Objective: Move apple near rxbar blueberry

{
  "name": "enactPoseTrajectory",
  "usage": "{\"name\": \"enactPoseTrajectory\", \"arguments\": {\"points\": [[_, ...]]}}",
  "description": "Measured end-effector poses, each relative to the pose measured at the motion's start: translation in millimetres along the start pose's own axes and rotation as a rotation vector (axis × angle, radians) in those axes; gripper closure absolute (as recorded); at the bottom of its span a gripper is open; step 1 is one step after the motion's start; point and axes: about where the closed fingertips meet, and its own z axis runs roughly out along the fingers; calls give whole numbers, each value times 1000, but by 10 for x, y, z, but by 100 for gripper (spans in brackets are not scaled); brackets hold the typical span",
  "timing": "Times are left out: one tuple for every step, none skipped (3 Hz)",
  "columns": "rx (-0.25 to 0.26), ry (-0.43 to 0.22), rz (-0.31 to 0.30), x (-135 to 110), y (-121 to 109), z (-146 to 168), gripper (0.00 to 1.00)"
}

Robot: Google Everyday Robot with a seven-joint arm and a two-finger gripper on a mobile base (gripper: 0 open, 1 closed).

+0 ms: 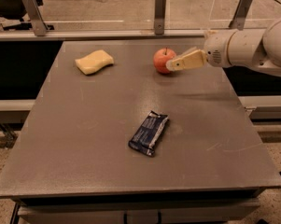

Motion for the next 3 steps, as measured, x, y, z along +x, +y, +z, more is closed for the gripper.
{"name": "enactPoseTrajectory", "arguments": {"points": [[-1, 27, 42, 351, -30, 135, 0], [-27, 41, 74, 587, -65, 336, 0], [-73, 22, 101, 698, -59, 566, 0]]}}
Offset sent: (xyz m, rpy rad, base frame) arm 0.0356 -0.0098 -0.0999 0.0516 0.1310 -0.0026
